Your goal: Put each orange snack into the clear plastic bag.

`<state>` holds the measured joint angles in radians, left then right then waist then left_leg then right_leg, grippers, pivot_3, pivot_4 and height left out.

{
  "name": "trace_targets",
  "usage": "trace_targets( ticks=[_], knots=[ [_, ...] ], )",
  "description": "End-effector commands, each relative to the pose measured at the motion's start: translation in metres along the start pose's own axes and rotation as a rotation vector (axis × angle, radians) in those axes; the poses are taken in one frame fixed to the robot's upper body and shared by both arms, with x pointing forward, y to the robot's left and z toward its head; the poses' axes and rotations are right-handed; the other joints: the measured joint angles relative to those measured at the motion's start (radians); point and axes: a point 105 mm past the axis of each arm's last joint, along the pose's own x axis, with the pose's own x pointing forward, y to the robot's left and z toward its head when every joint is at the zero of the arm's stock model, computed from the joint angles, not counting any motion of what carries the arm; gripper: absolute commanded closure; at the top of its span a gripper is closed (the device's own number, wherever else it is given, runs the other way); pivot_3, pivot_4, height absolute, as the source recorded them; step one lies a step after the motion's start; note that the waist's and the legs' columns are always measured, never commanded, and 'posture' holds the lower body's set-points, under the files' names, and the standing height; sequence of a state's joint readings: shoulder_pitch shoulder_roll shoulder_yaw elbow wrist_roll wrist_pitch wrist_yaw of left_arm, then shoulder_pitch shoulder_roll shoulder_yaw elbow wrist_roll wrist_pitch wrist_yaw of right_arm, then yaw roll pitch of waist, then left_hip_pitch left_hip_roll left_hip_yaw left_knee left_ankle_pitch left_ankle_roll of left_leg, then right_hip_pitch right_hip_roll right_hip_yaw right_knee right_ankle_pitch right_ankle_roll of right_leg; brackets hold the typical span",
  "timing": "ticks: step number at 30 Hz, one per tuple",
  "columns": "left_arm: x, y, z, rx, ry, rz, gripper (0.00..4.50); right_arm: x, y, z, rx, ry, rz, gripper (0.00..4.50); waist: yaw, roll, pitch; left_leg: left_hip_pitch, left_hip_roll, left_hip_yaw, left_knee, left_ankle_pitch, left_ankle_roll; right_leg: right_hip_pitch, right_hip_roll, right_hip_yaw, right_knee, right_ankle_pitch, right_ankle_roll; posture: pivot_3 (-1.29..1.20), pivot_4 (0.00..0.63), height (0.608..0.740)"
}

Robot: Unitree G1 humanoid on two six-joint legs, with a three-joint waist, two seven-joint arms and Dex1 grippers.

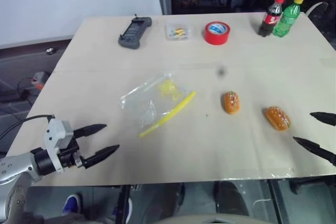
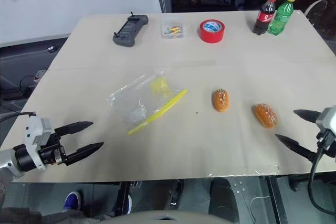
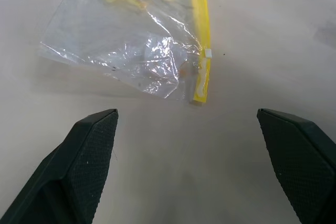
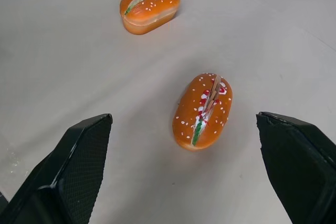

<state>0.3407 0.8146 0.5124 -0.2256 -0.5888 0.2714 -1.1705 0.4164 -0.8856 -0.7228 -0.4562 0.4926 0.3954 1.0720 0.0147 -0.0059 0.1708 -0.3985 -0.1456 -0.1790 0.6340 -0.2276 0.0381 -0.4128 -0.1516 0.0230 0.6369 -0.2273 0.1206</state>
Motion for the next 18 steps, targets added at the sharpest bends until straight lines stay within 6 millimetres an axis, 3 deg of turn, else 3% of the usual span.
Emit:
trace_targets(
  ticks=[1, 18],
  knots=[
    [-0.006, 0.0, 0.011, 0.055, -0.011, 0.016, 0.0, -0.003, -0.004, 0.011, -0.029, -0.013, 0.004, 0.01, -0.001, 0.0, 0.0, 0.0, 0.0, 0.0, 0.0, 0.0, 0.0, 0.0, 0.0, 0.0, 0.0, 0.0, 0.0, 0.0, 0.15, 0.74],
    [0.006, -0.008, 0.016, 0.026, -0.038, 0.041, 0.0, 0.013, -0.001, 0.019, -0.006, -0.069, 0.042, 0.01, 0.0, -0.001, 0.0, 0.001, 0.001, 0.003, 0.0, 0.0, 0.0, 0.0, 0.001, 0.002, 0.0, 0.0, 0.0, 0.0, 0.15, 0.74]
  ],
)
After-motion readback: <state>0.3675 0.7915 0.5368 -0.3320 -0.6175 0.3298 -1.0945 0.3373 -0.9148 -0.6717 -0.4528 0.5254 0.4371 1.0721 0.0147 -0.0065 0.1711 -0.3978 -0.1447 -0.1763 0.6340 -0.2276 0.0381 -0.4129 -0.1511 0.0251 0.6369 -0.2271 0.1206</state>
